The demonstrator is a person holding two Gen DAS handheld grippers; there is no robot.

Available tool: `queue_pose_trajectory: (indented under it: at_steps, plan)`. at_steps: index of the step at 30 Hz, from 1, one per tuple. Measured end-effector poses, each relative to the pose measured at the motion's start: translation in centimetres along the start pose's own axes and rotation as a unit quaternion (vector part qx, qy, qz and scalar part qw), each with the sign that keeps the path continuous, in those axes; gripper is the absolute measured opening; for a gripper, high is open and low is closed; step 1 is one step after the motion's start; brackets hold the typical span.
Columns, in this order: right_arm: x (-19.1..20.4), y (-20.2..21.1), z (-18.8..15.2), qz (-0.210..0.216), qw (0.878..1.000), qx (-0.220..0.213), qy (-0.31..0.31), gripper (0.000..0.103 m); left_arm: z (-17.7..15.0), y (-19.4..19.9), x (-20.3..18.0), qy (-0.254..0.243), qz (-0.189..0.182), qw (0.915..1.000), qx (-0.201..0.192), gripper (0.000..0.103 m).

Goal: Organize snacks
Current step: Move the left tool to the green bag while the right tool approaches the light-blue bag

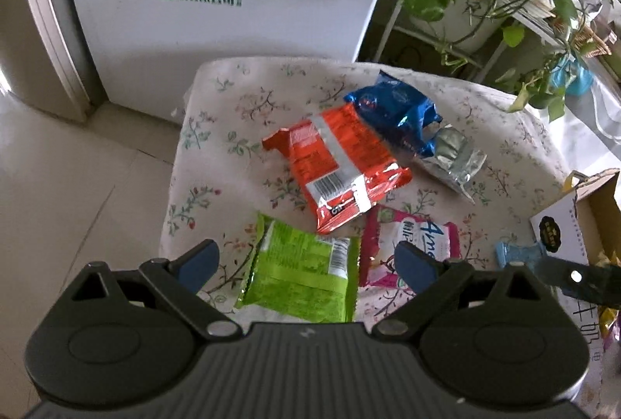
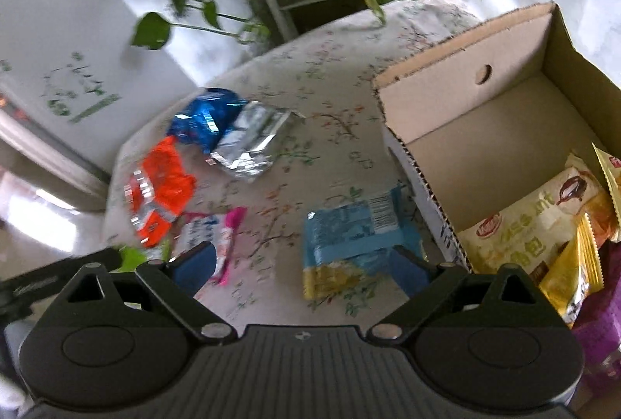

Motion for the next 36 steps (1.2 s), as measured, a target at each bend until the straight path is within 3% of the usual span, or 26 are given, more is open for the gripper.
queue_pose_trajectory:
  at_steps: [5, 13, 18, 22, 24, 30, 36]
  plan:
    - [-0.5, -1.8, 0.5, -0.035, 0.999, -0.002, -0.011, 0.099, 0.2, -0.4, -0.1, -0.016, -0.001, 0.9999, -0.002, 0.096]
    - [1.0, -3.3, -0.7, -0.062, 0.998, 0.006, 0.030, 0.103, 0.0, -2.1, 0.3, -0.030, 0.013, 0.9994, 0.010, 0.096]
    - [1.9, -3.5, -1.6, -0.004, 0.998, 0.062, -0.001, 0.103, -0.3, -2.8, 0.8, -0.026, 0.016, 0.9994, 0.019, 0.096]
    - [2.9, -3.0, -2.0, 0.069, 0.990, 0.117, -0.028, 0.103, -0.5, -3.2, 1.0, -0.024, 0.016, 0.9992, 0.027, 0.096]
    - [3.3, -2.4, -1.5, 0.067, 0.993, 0.100, -0.011, 0.103, -0.6, -3.2, 1.0, -0.023, 0.014, 0.9992, 0.028, 0.096]
    - [2.7, -2.3, 0.6, 0.006, 0.998, 0.037, 0.045, 0.103, -0.8, -3.5, 0.6, -0.041, 0.006, 0.9987, 0.029, 0.096]
    - [1.6, -3.7, 0.9, -0.028, 0.998, 0.029, 0.056, 0.103, -0.9, -4.3, -0.2, -0.071, 0.003, 0.9972, 0.026, 0.096]
Point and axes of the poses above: each gripper's, at about its wrist camera, not at the fingertips, and y roughly against the way its jaws point, x to its left, z to its top, the point moved 7 cm from there along -y, roughly the way its jaws point, and after that the axes turned 15 degrees about -y, right-handed, at the moved point
